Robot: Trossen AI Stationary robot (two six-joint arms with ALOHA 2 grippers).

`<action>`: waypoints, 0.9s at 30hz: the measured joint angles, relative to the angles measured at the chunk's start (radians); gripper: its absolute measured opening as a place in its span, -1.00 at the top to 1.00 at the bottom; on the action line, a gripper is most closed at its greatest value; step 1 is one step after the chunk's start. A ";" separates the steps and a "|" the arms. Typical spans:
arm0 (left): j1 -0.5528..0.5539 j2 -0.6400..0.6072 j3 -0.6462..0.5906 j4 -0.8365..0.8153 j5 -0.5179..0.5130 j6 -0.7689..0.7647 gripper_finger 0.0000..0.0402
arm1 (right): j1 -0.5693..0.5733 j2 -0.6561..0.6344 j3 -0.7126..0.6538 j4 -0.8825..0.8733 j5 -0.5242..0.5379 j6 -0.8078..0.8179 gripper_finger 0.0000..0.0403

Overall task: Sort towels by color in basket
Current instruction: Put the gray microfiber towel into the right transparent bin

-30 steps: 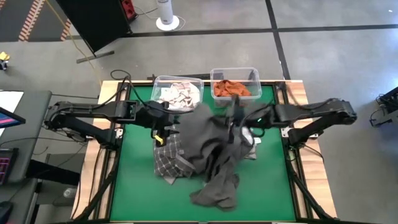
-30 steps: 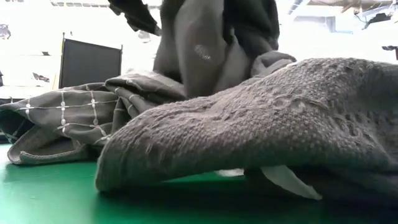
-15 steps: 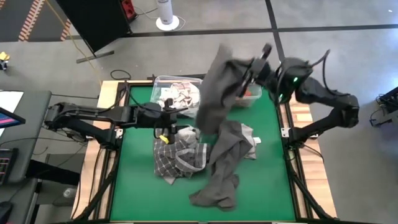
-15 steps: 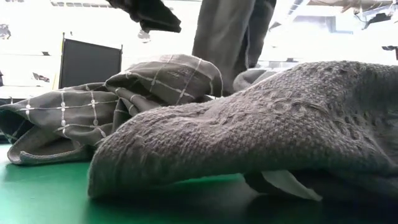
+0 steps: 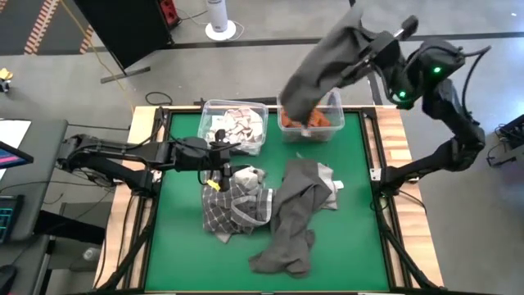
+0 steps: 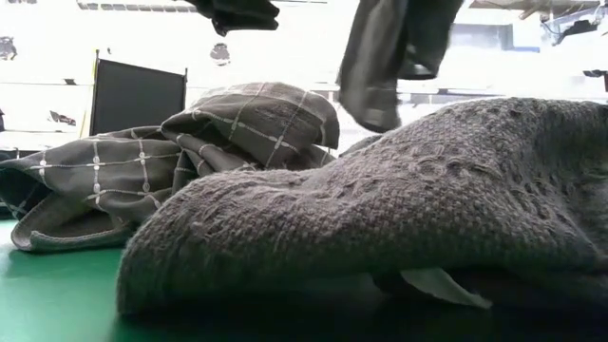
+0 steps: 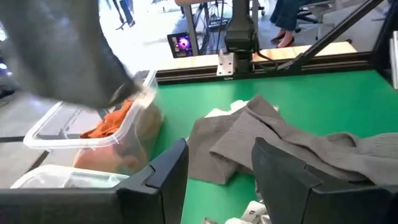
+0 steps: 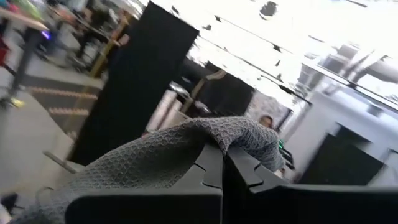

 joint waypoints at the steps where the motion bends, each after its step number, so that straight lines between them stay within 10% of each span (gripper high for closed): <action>1: 0.000 0.000 0.000 -0.001 -0.002 0.000 0.16 | -0.007 0.000 0.008 -0.016 0.011 0.002 0.91; 12: -0.011 -0.001 -0.134 0.253 -0.009 -0.026 0.16 | -0.227 0.074 0.007 -0.289 0.017 0.128 0.91; 27: -0.003 -0.067 -0.209 0.287 -0.126 0.015 0.16 | -0.302 0.232 0.192 -0.030 0.012 -0.163 0.91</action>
